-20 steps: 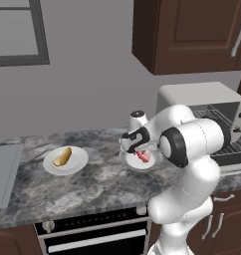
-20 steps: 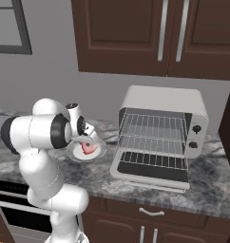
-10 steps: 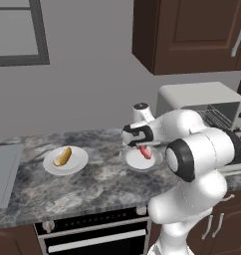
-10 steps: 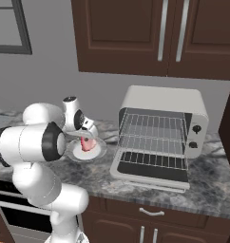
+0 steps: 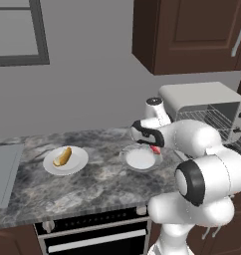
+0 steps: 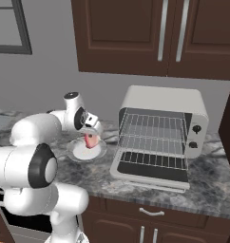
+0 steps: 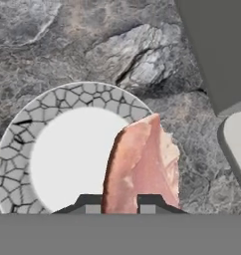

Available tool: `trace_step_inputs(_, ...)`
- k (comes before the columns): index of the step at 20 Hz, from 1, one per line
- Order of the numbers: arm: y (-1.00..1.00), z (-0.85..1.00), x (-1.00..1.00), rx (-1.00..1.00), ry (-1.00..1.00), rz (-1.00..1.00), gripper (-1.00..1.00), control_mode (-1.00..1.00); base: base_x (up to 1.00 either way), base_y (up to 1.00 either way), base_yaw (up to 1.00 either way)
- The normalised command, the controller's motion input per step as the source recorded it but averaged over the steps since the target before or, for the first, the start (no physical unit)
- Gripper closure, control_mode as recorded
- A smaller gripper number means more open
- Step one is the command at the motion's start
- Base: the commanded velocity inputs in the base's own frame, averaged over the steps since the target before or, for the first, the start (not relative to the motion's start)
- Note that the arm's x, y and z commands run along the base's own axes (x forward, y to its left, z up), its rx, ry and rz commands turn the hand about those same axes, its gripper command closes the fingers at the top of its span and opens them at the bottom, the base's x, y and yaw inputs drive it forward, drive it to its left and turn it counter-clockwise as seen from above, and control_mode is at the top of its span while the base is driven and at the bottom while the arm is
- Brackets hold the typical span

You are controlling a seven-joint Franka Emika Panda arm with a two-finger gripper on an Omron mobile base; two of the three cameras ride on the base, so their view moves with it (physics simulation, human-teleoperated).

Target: Open the toaster oven door. Place the hotdog bun on the top rack in the toaster oven and place the steak on the bottom rack.

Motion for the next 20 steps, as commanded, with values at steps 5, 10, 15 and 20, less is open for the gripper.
trace_step_inputs(5,-0.56,0.18,-0.27,-0.03,-0.15,0.09,1.0,-1.0,0.0,0.0,0.0)
trace_step_inputs(10,-0.57,0.15,-0.21,-0.03,-0.06,0.02,1.0,-1.0,0.0,0.0,0.0)
trace_step_inputs(15,-0.58,0.09,-0.03,-0.05,0.0,0.0,1.0,-1.0,0.0,0.0,0.0)
trace_step_inputs(20,-0.57,0.01,0.06,-0.09,0.0,0.02,1.0,-1.0,0.0,0.0,0.0)
